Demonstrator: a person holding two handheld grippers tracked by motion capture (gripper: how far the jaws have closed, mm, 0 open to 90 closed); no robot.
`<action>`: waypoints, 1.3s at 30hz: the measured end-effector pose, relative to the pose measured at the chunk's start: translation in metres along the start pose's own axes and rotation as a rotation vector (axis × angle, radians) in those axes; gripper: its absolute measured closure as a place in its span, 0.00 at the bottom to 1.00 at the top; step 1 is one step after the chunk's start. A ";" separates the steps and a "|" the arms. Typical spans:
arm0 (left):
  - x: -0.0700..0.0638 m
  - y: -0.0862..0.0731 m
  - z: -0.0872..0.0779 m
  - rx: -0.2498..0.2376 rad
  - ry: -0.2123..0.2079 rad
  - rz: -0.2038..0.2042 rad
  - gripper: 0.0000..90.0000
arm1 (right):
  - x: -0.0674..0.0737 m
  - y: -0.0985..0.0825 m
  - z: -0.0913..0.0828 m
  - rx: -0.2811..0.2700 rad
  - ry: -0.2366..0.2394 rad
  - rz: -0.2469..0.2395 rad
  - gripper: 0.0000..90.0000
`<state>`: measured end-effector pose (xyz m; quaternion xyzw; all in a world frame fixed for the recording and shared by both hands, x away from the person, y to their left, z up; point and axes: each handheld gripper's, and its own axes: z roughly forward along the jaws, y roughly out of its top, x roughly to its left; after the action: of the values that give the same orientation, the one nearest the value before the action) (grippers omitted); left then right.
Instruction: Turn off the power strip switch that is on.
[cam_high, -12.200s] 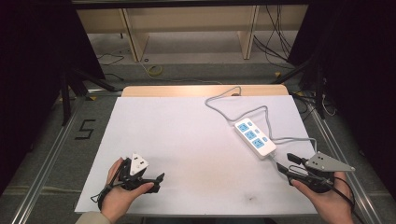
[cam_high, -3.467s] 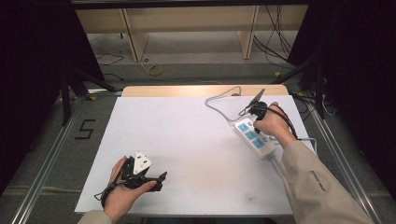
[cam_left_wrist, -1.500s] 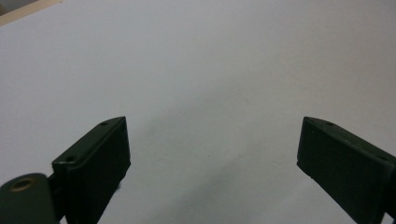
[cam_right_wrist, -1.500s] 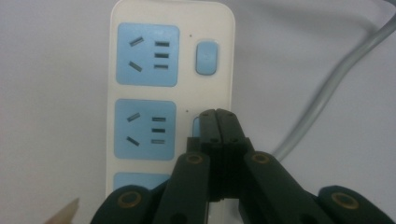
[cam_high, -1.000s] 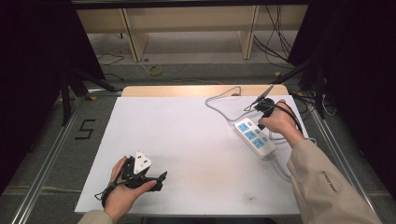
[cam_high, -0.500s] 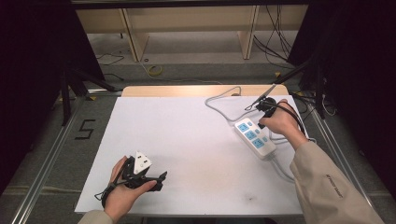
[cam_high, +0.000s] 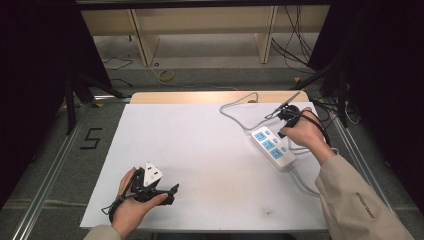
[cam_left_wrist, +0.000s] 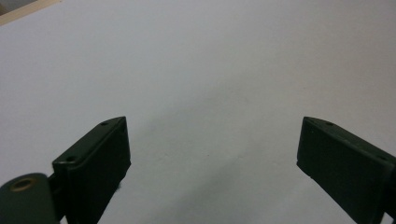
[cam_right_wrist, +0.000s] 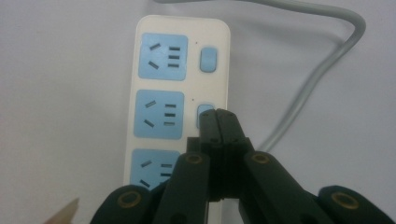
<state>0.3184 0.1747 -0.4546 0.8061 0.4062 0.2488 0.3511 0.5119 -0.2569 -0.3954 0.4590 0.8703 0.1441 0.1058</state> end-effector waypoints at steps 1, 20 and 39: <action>0.000 0.000 0.000 -0.001 0.000 -0.001 0.10 | 0.000 -0.001 0.000 0.002 0.000 -0.005 1.00; 0.000 0.000 0.000 0.001 0.001 -0.002 0.10 | 0.005 -0.014 -0.007 -0.038 -0.001 -0.016 1.00; 0.000 0.000 0.001 0.004 0.003 -0.002 0.10 | 0.014 -0.033 -0.019 -0.127 0.015 -0.009 1.00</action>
<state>0.3186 0.1742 -0.4550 0.8061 0.4079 0.2488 0.3492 0.4725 -0.2663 -0.3901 0.4462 0.8622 0.2023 0.1288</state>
